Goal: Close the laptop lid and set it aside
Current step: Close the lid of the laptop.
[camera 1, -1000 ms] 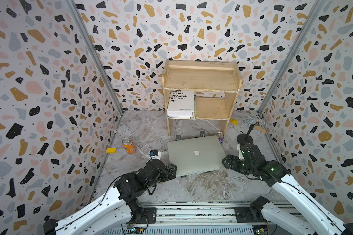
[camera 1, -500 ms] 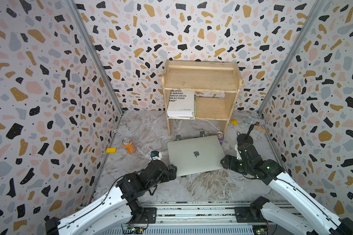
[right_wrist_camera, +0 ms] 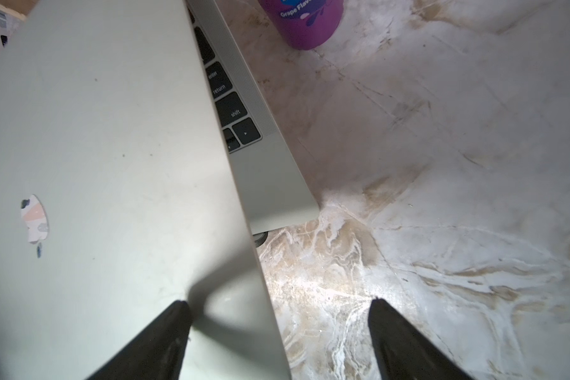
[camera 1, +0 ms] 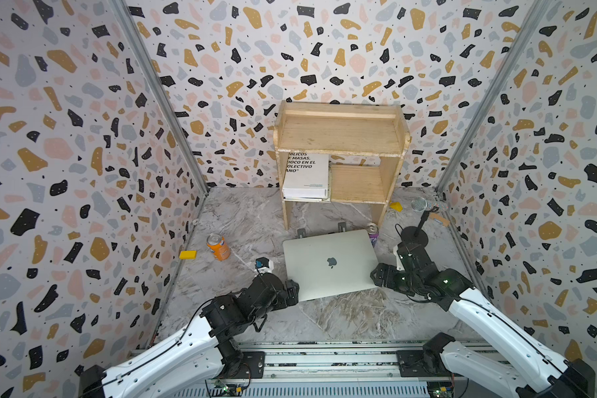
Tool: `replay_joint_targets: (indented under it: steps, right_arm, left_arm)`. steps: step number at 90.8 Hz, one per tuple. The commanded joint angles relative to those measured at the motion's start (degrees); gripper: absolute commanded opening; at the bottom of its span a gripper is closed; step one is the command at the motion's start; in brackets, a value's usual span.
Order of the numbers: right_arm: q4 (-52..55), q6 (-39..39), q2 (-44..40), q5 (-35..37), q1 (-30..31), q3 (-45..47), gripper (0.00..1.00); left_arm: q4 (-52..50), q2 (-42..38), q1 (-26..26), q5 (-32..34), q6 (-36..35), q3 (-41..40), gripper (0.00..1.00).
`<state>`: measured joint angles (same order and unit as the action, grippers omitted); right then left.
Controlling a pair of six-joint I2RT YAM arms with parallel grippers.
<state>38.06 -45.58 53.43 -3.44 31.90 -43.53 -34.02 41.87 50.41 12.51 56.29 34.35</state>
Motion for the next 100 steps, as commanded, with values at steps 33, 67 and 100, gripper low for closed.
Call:
replay_joint_targets:
  steps: [33,67,100]
  right_arm:
    - [-1.4,2.3,1.5,1.9,0.3,0.8,0.93]
    - [-2.2,3.5,3.3,1.4,0.3,0.4,1.00]
    - [-2.8,4.4,5.8,2.4,0.3,0.2,1.00]
  left_arm:
    - [2.9,0.9,0.1,3.0,-0.4,-1.9,1.00]
    - [3.7,1.3,0.1,4.4,-0.7,-2.4,1.00]
    - [5.8,4.0,0.1,5.2,-1.4,-3.0,1.00]
